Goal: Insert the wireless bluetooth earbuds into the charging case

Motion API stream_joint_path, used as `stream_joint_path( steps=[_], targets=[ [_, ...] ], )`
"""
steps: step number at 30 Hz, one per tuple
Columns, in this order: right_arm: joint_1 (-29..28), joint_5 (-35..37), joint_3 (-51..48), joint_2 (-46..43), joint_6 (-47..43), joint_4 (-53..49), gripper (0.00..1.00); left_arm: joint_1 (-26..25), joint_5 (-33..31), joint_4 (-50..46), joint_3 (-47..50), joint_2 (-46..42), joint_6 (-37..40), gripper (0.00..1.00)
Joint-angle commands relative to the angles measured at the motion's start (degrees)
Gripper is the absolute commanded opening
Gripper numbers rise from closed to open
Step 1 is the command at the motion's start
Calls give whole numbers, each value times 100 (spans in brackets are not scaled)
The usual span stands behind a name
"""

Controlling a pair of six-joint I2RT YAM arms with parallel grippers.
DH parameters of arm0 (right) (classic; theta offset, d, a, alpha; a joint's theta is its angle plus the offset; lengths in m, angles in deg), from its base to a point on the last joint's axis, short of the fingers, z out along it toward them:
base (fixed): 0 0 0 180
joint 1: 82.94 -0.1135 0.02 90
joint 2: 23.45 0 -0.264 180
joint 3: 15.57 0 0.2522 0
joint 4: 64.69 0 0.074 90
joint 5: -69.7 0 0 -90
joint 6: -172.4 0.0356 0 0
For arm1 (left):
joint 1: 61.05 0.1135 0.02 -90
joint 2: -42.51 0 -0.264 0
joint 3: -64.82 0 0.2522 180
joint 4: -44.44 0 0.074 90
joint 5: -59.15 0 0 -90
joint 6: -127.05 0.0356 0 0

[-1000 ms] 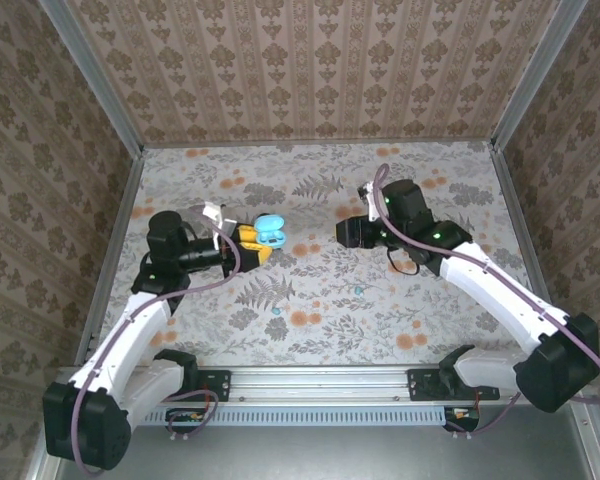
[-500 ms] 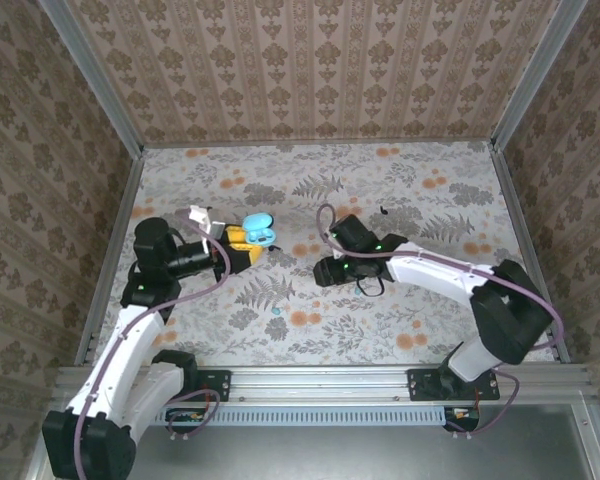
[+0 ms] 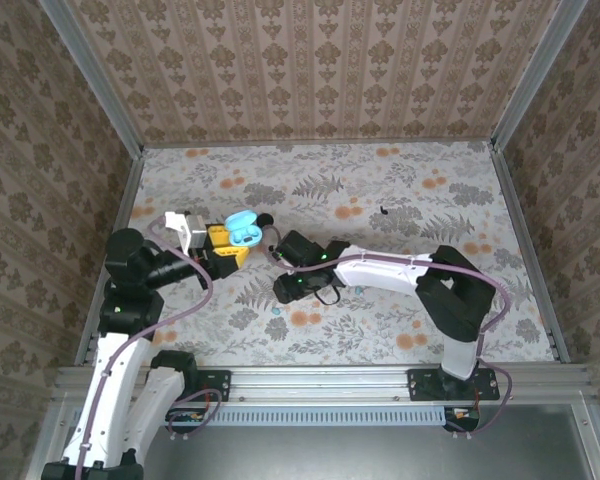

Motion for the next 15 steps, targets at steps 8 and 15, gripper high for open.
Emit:
stream_joint_path(
  steps=[8,15],
  targets=[
    [-422,137,857,667,-396,-722,39,68,-468,-360,-282,-165,207,38],
    [-548,252,1351,1050,-756,-1290,34,80,-505,-359,-243,-184,213,38]
  ],
)
